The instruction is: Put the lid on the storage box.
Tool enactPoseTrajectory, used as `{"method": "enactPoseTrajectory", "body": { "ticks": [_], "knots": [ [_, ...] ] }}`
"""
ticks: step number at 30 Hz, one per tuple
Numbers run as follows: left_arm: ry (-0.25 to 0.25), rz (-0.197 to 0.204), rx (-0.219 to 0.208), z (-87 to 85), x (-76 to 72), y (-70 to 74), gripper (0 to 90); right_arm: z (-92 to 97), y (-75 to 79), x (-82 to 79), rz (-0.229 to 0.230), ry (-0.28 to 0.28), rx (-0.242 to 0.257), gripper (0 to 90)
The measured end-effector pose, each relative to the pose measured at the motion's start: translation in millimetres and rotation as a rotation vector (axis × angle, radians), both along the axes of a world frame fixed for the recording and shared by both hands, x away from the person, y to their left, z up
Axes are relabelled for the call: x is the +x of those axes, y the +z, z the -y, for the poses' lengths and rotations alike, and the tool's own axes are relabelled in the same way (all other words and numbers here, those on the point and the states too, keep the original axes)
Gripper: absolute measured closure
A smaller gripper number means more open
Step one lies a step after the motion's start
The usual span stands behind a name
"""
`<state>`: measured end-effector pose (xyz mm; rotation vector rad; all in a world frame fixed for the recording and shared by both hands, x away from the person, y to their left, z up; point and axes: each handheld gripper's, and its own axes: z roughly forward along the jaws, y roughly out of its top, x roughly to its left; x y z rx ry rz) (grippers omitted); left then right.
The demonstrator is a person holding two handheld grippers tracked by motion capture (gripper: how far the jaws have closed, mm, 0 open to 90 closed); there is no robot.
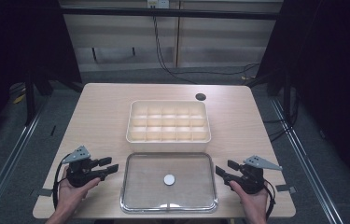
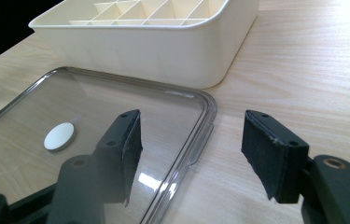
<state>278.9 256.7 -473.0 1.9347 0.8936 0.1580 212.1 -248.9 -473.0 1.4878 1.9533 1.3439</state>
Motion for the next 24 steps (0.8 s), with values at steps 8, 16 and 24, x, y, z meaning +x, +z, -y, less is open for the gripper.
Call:
{"method": "enactPoseTrajectory", "body": {
  "ticks": [8,16,24],
  "knots": [
    [-0.016,-0.061,0.016,-0.6,-3.8,2.8,34.7,-0.3,1.3,-0.9,-0.036,0.023,0.002,36.9],
    [0.002,-0.080,0.009,-0.5,-1.7,2.0,29.7,-10.1,5.8,4.2,-0.077,0.063,-0.009,35.7],
    [-0.024,-0.092,0.012,9.9,7.5,7.4,38.7,-27.7,25.7,26.7,-0.141,0.128,0.011,34.2]
  ]
}}
